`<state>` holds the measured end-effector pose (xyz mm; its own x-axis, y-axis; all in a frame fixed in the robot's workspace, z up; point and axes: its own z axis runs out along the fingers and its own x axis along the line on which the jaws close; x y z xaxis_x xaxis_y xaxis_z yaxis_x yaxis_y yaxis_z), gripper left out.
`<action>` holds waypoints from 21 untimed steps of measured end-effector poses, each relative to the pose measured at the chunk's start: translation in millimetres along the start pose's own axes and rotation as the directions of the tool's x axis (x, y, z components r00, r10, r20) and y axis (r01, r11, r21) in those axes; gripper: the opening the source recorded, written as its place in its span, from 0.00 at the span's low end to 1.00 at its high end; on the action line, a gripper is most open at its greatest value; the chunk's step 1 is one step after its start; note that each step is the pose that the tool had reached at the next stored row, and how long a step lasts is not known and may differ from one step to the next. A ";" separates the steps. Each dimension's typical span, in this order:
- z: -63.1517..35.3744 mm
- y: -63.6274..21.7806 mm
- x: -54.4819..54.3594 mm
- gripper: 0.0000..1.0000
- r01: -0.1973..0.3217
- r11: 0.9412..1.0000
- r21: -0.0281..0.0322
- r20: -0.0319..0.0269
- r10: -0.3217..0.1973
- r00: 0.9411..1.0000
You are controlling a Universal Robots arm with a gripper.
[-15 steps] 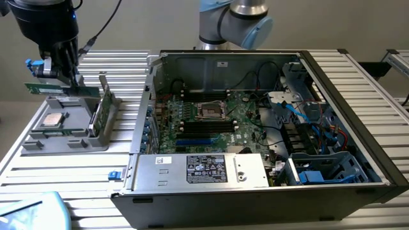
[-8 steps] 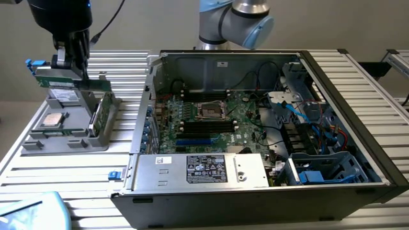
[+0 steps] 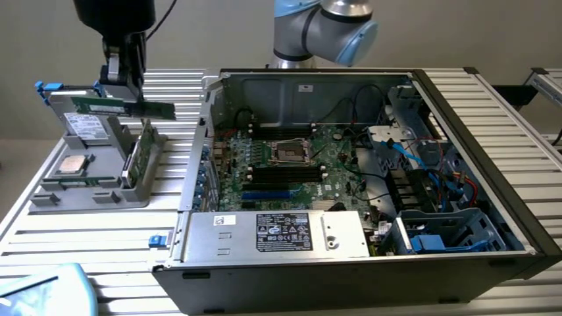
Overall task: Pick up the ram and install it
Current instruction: 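Pick up the ram and move it above insertion slot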
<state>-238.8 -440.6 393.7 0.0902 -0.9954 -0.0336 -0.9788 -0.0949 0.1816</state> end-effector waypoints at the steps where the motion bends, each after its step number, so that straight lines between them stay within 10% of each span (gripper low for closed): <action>1: -2.1 -4.1 0.3 0.14 0.000 1.000 0.000 0.000 0.000 1.000; 21: -37.0 -87.4 7.7 0.14 0.001 1.000 -0.009 0.006 -0.001 1.000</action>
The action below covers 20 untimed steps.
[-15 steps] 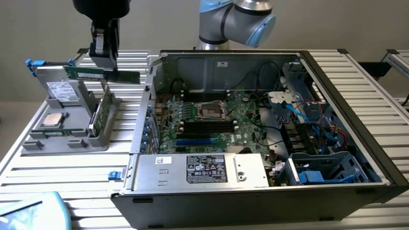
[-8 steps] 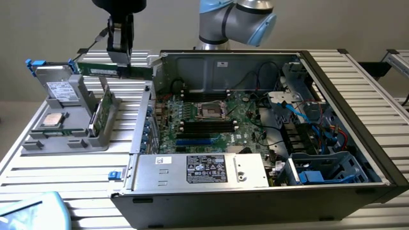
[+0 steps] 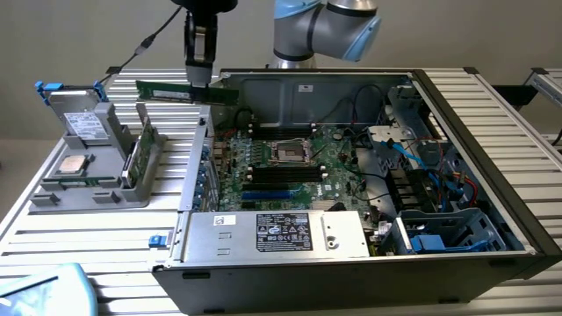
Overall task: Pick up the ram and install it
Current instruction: 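Pick up the ram and move it above insertion slot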
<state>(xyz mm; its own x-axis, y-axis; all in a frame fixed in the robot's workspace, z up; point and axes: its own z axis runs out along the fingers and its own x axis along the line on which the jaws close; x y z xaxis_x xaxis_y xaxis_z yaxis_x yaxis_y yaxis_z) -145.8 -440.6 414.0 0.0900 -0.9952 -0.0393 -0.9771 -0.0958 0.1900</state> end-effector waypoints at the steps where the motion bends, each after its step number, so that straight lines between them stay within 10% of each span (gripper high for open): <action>1: -0.9 -4.5 0.4 0.14 0.000 1.000 0.000 0.000 0.000 1.000; 20: 3.5 -93.8 -0.1 0.14 0.000 1.000 -0.002 -0.005 0.000 1.000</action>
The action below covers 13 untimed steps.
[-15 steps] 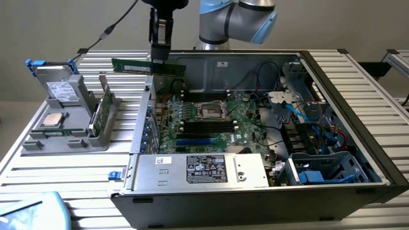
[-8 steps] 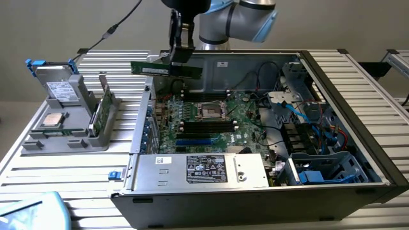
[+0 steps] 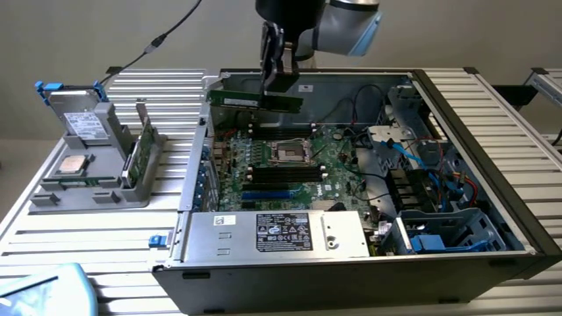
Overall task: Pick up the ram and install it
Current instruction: 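Pick up the ram and move it above insertion slot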
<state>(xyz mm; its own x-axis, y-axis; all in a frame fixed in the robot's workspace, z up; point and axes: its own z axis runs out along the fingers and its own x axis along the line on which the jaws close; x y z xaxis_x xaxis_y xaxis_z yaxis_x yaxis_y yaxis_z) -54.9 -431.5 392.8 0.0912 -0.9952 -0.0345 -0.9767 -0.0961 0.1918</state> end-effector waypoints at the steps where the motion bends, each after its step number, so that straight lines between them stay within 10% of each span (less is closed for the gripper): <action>1: 0.8 -5.0 0.0 0.14 0.000 1.000 0.000 0.000 0.000 1.000; 8: 7.9 -23.0 -0.7 0.14 0.000 1.000 0.001 0.000 0.000 1.000; 13: 10.1 -24.4 -4.4 0.14 0.000 1.000 0.020 -0.001 0.000 1.000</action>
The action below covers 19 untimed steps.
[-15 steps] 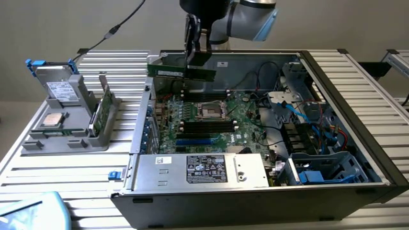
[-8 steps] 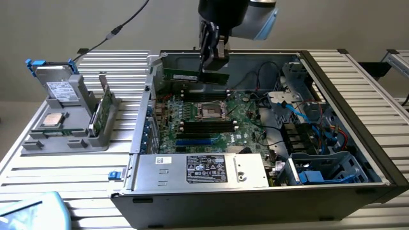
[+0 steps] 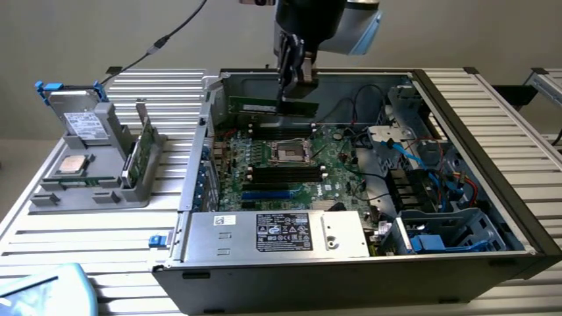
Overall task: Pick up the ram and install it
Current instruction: 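Pick up the ram and move it above insertion slot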
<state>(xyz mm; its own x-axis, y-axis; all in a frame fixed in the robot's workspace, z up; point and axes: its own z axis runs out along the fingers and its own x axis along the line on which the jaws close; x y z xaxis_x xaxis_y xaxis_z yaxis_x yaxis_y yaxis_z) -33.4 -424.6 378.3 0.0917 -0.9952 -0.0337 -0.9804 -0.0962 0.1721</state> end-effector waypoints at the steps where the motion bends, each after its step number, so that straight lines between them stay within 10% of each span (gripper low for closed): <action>1: 0.3 -0.2 -0.7 0.14 0.000 1.000 0.006 0.000 0.000 1.000; 12: 3.9 -1.9 -6.5 0.14 0.001 0.998 0.069 -0.007 -0.001 1.000; 19: 7.8 -12.9 -6.6 0.14 0.002 0.997 0.082 -0.008 -0.001 1.000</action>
<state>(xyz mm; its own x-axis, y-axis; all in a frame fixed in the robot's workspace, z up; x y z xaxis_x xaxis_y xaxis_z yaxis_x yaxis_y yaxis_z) -22.7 -416.6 368.7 0.0942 -0.9952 -0.0260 -0.9912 -0.0962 0.0907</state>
